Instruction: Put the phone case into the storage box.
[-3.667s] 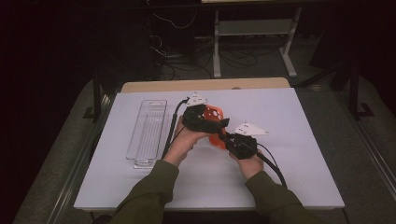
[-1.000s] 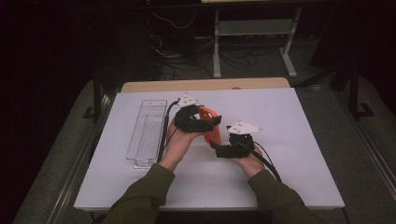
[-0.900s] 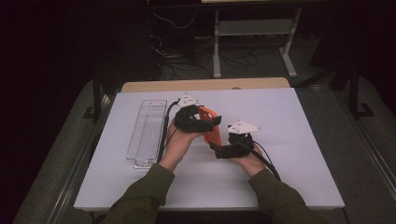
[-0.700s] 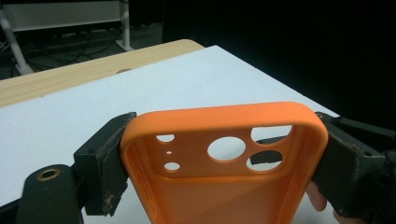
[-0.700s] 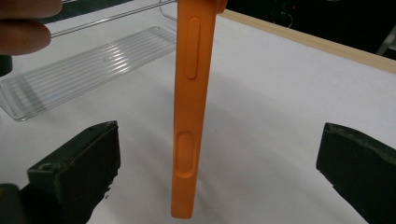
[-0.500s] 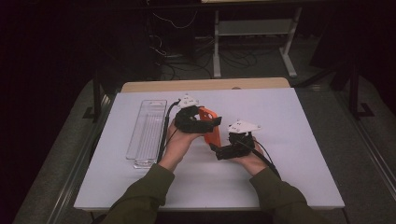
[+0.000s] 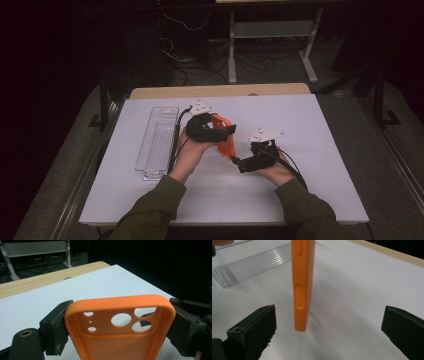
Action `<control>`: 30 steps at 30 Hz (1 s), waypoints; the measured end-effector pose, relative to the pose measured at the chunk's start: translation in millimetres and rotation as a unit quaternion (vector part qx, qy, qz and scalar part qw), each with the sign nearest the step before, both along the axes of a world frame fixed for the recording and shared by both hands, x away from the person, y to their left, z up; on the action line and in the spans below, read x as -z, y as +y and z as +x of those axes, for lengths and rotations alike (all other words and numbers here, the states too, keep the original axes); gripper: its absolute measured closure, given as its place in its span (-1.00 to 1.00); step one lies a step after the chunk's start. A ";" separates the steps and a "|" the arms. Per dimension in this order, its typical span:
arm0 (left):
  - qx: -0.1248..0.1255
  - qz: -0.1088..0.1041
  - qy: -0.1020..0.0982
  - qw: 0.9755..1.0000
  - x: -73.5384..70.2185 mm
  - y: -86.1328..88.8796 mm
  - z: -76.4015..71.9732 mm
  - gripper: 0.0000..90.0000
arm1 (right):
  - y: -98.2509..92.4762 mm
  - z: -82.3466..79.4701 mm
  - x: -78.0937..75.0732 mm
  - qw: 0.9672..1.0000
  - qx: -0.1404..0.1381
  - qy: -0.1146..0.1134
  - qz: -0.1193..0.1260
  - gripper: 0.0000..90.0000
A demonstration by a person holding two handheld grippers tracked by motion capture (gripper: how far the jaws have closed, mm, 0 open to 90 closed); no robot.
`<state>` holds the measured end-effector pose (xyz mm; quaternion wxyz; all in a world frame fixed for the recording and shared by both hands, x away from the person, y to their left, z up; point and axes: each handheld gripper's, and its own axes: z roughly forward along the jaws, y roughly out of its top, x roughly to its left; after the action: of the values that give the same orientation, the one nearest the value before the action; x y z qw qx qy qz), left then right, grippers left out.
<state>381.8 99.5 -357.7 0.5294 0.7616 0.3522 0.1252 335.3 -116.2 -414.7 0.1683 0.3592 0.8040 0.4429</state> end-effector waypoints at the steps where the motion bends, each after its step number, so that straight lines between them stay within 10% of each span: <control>1: -0.001 -0.001 -0.001 1.000 -0.2 0.0 -0.2 -0.65 | -2.8 -0.2 -0.3 1.000 0.000 -0.001 -0.002 -1.00; 30: -0.007 -0.002 -0.009 1.000 -4.3 4.0 -1.1 -0.65 | -44.1 -36.1 16.4 0.998 0.027 0.006 -0.059 -1.00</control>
<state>380.7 103.5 -353.4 0.5329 0.7570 0.3532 0.1348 299.2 -160.3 -431.1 0.1963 0.3726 0.8196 0.3884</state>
